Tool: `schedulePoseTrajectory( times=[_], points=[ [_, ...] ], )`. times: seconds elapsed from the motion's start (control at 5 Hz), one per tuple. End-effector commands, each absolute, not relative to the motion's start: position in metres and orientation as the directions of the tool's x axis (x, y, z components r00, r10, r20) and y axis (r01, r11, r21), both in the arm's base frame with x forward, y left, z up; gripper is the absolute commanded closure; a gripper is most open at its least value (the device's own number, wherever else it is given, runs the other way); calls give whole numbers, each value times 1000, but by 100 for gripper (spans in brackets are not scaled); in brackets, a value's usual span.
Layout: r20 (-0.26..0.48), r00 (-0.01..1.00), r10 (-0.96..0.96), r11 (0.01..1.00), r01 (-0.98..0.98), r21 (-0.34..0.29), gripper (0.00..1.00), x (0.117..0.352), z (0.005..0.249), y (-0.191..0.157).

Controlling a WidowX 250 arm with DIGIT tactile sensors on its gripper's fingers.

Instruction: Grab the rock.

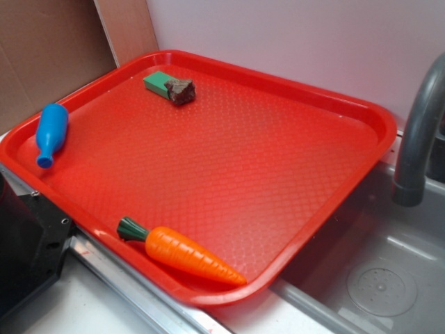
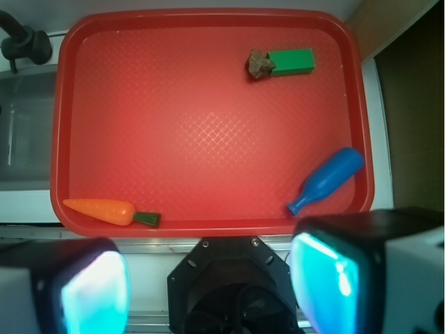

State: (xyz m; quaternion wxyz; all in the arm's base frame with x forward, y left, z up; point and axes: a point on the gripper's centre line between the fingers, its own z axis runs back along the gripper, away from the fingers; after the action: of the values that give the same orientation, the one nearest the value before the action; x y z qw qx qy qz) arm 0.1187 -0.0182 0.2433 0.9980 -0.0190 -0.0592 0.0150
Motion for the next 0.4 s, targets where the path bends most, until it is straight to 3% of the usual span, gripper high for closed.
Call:
schedulePoseTrajectory(
  times=[0.0,0.2],
  points=[
    [118,993,32,999,-28,-40,0,119,243,-18],
    [91,993,72,997,-68,-44,0,153,211,1]
  ],
)
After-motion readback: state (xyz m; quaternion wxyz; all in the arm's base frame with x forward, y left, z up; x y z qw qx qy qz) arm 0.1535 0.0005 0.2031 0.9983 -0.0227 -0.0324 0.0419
